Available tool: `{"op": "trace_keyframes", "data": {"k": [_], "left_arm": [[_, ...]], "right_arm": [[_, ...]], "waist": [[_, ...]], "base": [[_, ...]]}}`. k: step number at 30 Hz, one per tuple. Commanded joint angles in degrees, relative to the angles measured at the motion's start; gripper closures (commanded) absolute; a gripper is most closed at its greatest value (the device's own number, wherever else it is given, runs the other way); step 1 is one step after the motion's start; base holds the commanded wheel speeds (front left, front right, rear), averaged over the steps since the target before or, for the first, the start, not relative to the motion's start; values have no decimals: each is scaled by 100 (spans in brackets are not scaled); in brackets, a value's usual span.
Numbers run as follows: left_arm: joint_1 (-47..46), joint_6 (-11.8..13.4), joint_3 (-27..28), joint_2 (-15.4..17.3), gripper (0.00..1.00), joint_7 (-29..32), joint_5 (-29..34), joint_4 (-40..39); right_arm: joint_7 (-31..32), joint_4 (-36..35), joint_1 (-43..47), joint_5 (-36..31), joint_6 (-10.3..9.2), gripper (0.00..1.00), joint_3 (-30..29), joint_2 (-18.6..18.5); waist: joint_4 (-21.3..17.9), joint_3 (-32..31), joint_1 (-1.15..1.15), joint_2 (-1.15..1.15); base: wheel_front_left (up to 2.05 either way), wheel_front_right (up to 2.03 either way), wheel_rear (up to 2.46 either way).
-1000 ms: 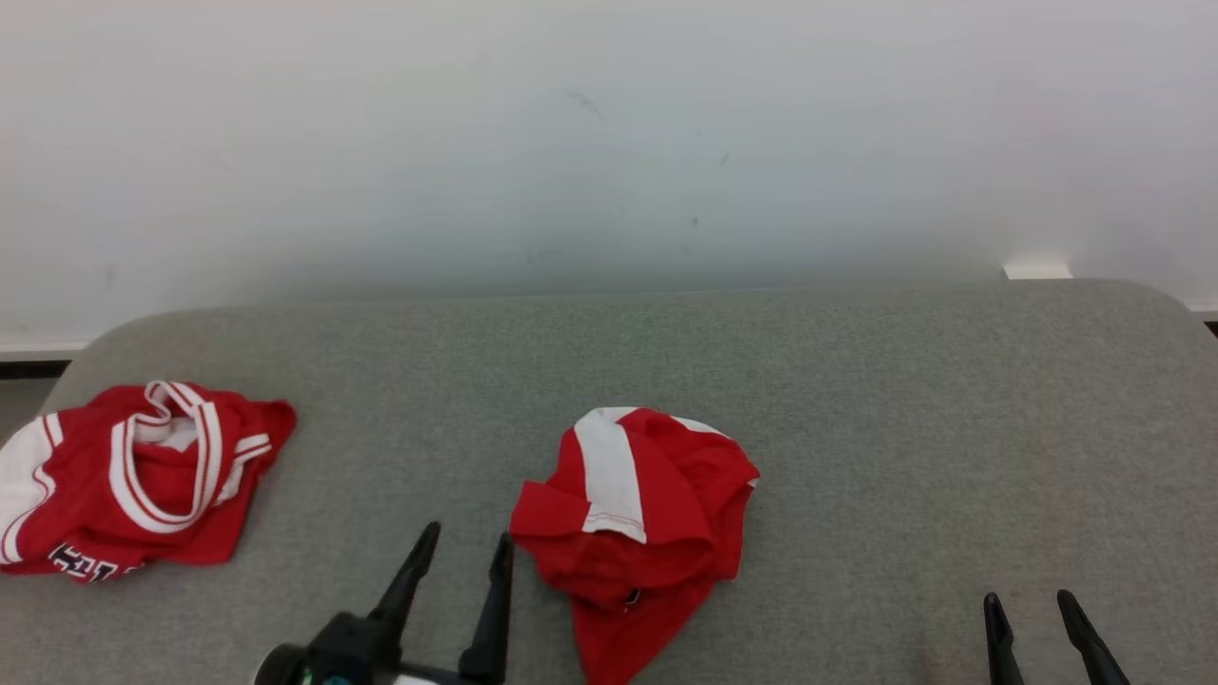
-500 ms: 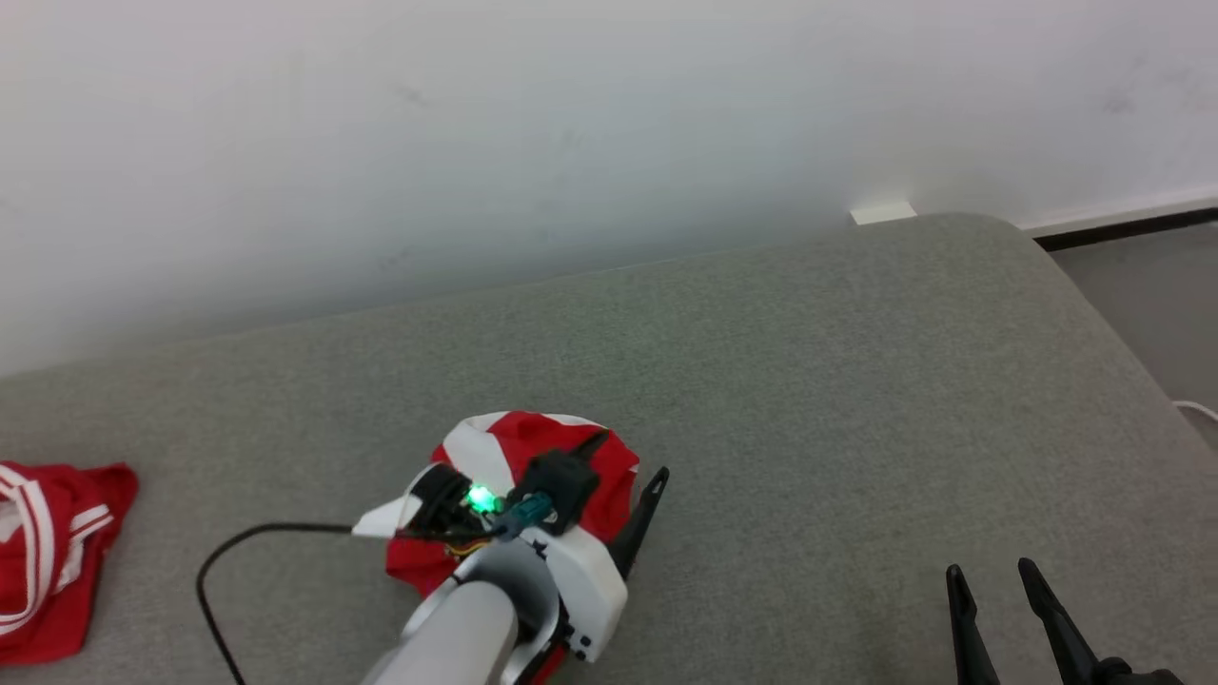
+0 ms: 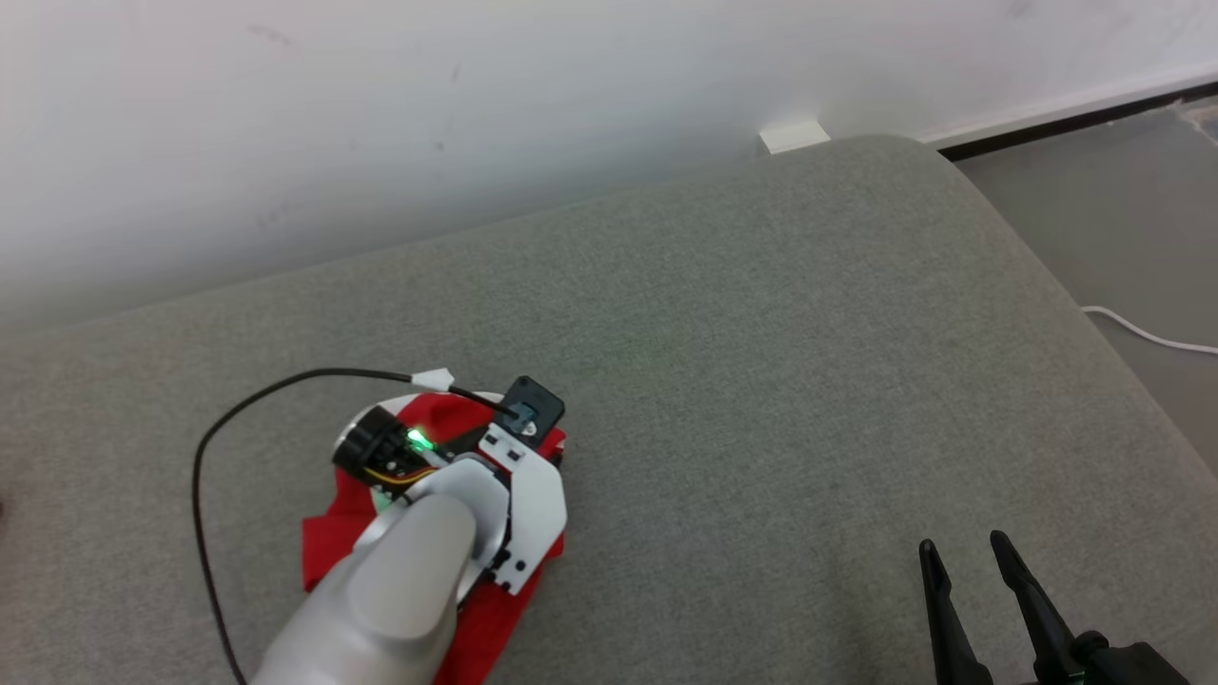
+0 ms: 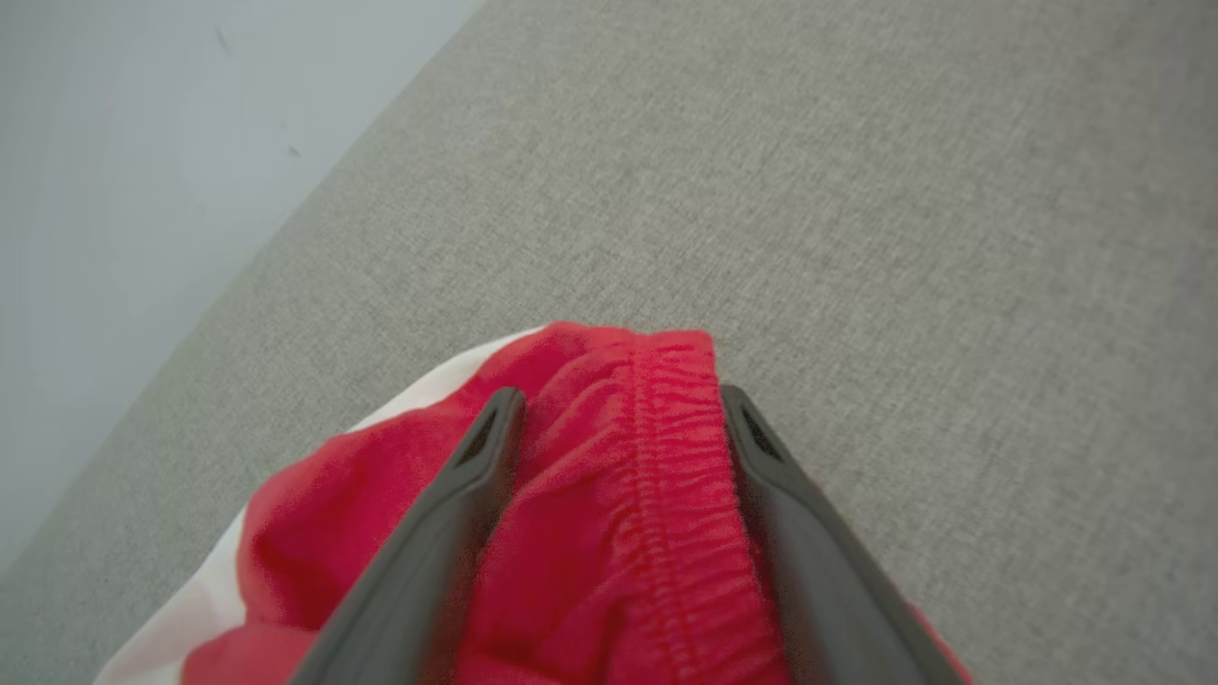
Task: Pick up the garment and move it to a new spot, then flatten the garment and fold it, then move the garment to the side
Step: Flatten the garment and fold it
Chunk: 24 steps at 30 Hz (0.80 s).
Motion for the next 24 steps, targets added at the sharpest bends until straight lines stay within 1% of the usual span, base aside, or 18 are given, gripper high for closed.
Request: {"op": "trace_keyframes", "data": {"k": [1,2,3,4,6,7,11,12,15,18,19,20,21,24], "left_arm": [[-78,9,-19,57,0,52,36,151],[-124,-7,-29,64,41,100,36,277],[-177,-19,-30,70,93,142,19,388],[-221,-28,-15,71,100,142,-19,480],[-255,-29,24,67,100,111,-76,549],[-343,-67,49,32,100,24,-170,618],[-564,-63,236,-65,100,-479,-482,468],[-564,-63,236,-65,100,-479,-482,468],[-715,-82,358,-86,100,-831,-828,223],[-785,-107,300,-99,100,-1146,-1428,-284],[-875,6,166,-99,100,-1333,-1869,-722],[-875,6,166,-99,100,-1333,-1869,-722],[-900,73,91,-97,100,-1409,-2086,-907],[-1028,368,-160,-99,100,-1753,-2731,-1524]], "right_arm": [[5,-14,-75,83,-16,0,16,-1],[5,-15,-85,89,-16,0,38,-2],[5,-13,-87,112,-16,0,57,-1],[5,-4,-84,126,-16,0,76,-2],[5,6,-84,124,-16,0,84,-1],[5,17,-86,137,-16,0,84,-1],[5,66,-29,140,-16,0,52,-2],[5,66,-29,140,-16,0,52,-2],[5,95,16,92,-16,0,74,-2],[5,134,37,46,-16,0,126,-3],[5,157,65,44,-16,0,135,-14],[5,157,65,44,-16,0,135,-14],[5,166,83,39,-16,0,141,-29],[5,194,171,27,-16,0,167,-78]], "waist": [[-58,77,0,0],[-72,94,0,0],[-87,111,0,0],[-99,121,0,0],[-108,125,0,0],[-102,131,0,0],[-67,36,0,0],[-67,36,0,0],[-31,-93,0,0],[-36,-259,0,0],[-33,-358,0,0],[-33,-358,0,0],[-31,-419,0,0],[-23,-579,0,0]], "base": [[0,0,0],[0,0,0],[0,0,0],[0,0,0],[0,0,0],[0,0,0],[0,0,0],[0,0,0],[0,0,0],[0,0,0],[0,0,0],[0,0,0],[0,0,0],[0,0,0]]}}
